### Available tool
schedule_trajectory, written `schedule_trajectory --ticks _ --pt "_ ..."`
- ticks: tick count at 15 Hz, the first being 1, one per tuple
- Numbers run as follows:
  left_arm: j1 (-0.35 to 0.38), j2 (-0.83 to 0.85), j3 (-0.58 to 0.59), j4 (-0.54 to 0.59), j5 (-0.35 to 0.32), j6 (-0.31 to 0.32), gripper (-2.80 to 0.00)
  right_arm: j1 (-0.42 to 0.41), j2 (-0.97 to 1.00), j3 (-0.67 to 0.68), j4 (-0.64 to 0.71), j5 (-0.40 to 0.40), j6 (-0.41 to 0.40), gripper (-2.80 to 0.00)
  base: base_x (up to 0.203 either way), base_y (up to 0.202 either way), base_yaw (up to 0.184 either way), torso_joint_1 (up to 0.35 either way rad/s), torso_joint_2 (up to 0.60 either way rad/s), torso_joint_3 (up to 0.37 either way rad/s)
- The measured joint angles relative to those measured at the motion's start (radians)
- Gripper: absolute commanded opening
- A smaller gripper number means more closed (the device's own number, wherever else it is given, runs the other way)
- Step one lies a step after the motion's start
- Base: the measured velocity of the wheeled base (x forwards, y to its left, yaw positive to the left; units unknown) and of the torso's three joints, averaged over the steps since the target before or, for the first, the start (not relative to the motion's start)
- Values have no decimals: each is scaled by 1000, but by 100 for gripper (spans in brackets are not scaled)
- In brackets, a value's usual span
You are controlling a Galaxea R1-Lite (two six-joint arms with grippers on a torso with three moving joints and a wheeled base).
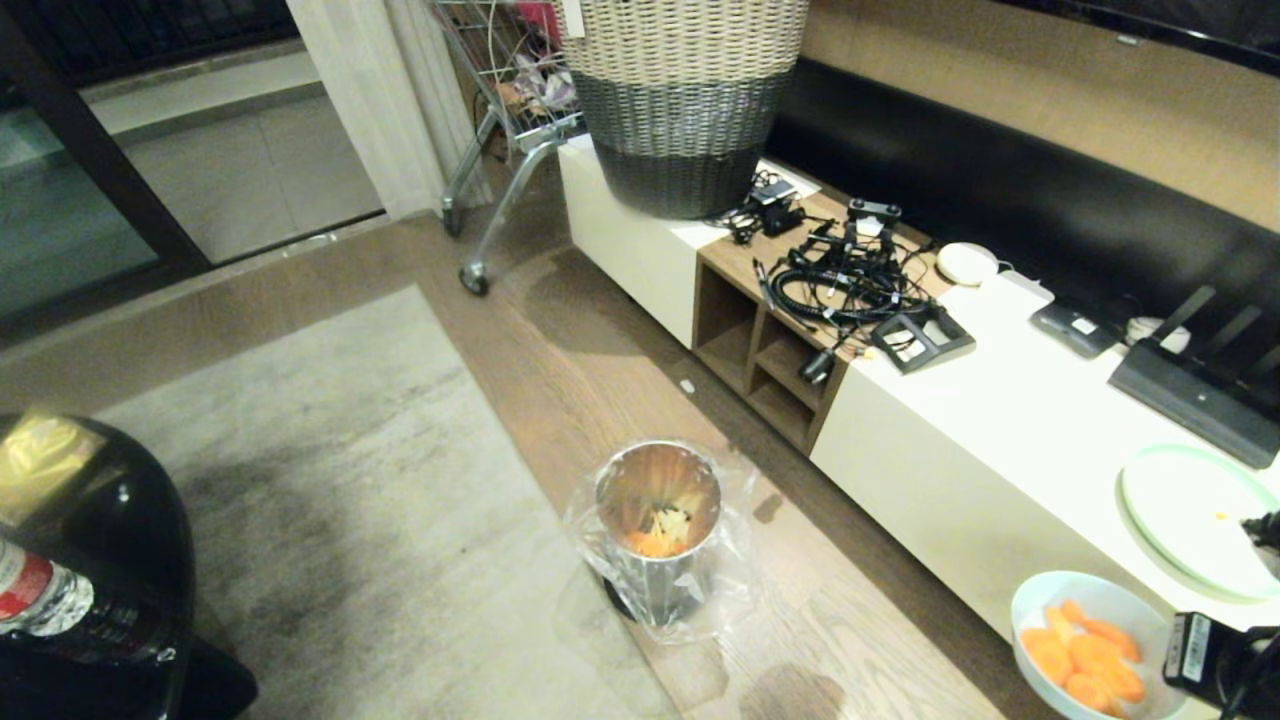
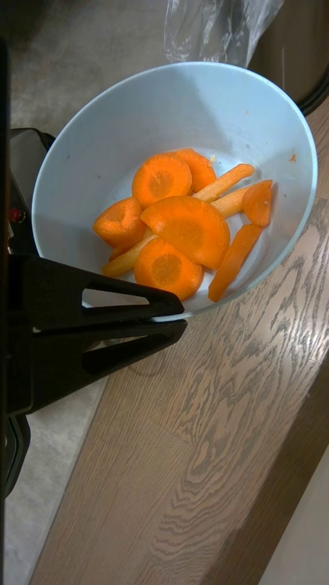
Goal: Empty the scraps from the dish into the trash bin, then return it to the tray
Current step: Move the bowl over the trash can
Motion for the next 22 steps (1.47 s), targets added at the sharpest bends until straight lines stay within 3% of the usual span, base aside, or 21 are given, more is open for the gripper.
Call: schedule_trajectory --ticks 22 --pt "0 0 1 -4 3 0 -280 0 -6 0 0 -1 -3 -280 0 0 0 2 2 -185"
